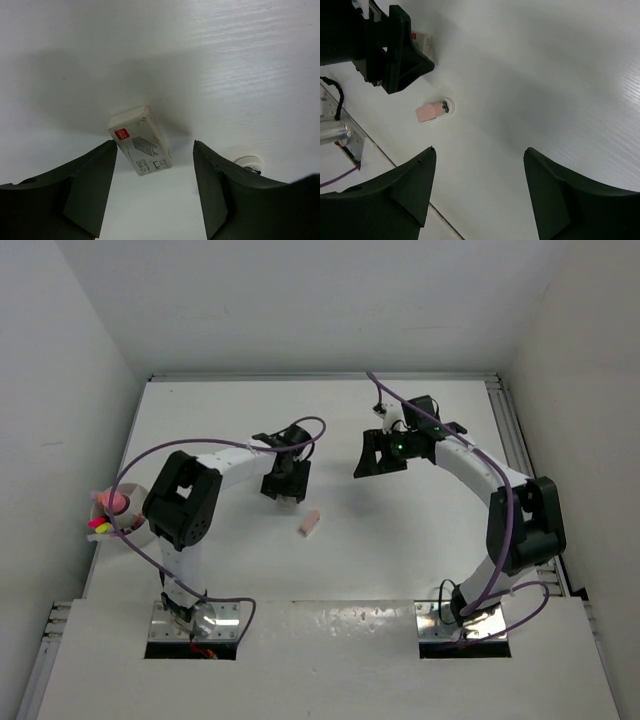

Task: Sort the stationery into containers
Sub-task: Pick up the stationery from the center of the board, then place the stationery in the storage box.

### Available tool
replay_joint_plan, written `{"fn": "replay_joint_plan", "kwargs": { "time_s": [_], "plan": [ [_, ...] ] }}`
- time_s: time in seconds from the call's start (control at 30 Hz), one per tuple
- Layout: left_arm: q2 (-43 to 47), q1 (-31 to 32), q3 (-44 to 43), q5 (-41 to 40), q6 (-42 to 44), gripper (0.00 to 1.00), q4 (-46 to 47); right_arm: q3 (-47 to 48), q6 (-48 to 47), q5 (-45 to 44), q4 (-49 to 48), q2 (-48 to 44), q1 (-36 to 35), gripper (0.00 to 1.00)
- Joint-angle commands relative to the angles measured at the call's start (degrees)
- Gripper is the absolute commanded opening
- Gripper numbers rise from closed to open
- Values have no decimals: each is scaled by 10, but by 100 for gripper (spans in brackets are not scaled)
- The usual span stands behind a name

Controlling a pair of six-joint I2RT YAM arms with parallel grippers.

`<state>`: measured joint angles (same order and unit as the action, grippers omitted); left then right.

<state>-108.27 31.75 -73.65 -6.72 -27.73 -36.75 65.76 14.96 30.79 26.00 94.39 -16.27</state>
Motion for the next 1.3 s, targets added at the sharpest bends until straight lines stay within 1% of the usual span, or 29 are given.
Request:
{"fn": "replay_joint_plan", "kwargs": {
  "time_s": [0.0, 0.07, 0.17, 0.2, 0.27, 0.3, 0.33, 0.47, 0.5, 0.6, 0.63, 0.67, 0.7, 0.73, 0.77, 0.8, 0.83, 0.87, 0.9, 0.93, 0.97, 1.07, 1.17, 1.2, 1.27],
  "plan": [
    [-17, -12, -11, 24, -9, 68, 2, 22, -8, 13, 0, 2, -3, 70],
    [-19, -14, -11, 38, -5, 65, 5, 21, -6, 13, 0, 3, -3, 70],
    [-20, -14, -11, 50, 7, 53, 12, 23, -8, 12, -1, 3, -3, 70],
    [-20, -14, -11, 54, 13, 40, 12, 24, -7, 13, 0, 4, -3, 70],
    [-13, -15, -9, 52, 21, 27, 15, 28, -7, 11, 0, 3, -3, 70],
    [1, -16, -8, 49, 23, 17, 16, 30, -7, 11, 3, 3, -3, 70],
    [14, -18, -4, 33, 25, 14, 17, 31, -7, 11, 2, 2, -3, 70],
    [93, -39, 33, -11, 44, 13, 31, 36, -10, 11, 5, -4, -5, 69],
    [129, -62, 39, -21, 52, 12, 33, 38, -15, 11, 7, -5, -7, 69],
    [189, -105, 32, -36, 114, 12, 14, 49, -33, 10, 26, -5, -13, 70],
    [200, -139, 26, -41, 158, 11, -5, 60, -41, 9, 38, -3, -14, 70],
    [211, -156, 18, -50, 175, 8, -16, 67, -45, 9, 42, 0, -16, 70],
    [226, -194, -1, -67, 188, 4, -28, 74, -52, 9, 48, 2, -18, 70],
    [230, -211, -11, -75, 207, 2, -43, 87, -54, 9, 54, 8, -18, 70],
    [228, -229, -24, -85, 212, 0, -78, 92, -57, 8, 59, 10, -24, 70],
    [226, -261, -46, -101, 217, 0, -95, 99, -59, 7, 62, 12, -25, 70],
    [223, -279, -52, -102, 224, 0, -122, 110, -63, 4, 63, 17, -31, 70],
    [223, -298, -55, -102, 227, 0, -130, 115, -63, 4, 64, 18, -32, 70],
    [224, -337, -53, -96, 230, 0, -135, 119, -65, 3, 66, 21, -38, 70],
    [227, -353, -50, -88, 243, 0, -136, 130, -66, 2, 69, 26, -42, 70],
    [232, -382, -47, -87, 247, 0, -135, 134, -68, 2, 70, 30, -46, 70],
    [235, -423, -46, -101, 266, 0, -129, 153, -75, 2, 82, 40, -53, 70],
    [239, -459, -49, -109, 275, 0, -126, 194, -92, 4, 117, 60, -59, 70],
    [241, -468, -50, -110, 297, 0, -126, 217, -98, 4, 127, 67, -60, 70],
    [249, -487, -48, -108, 303, 0, -126, 234, -98, 7, 145, 80, -61, 70]
  ]
}}
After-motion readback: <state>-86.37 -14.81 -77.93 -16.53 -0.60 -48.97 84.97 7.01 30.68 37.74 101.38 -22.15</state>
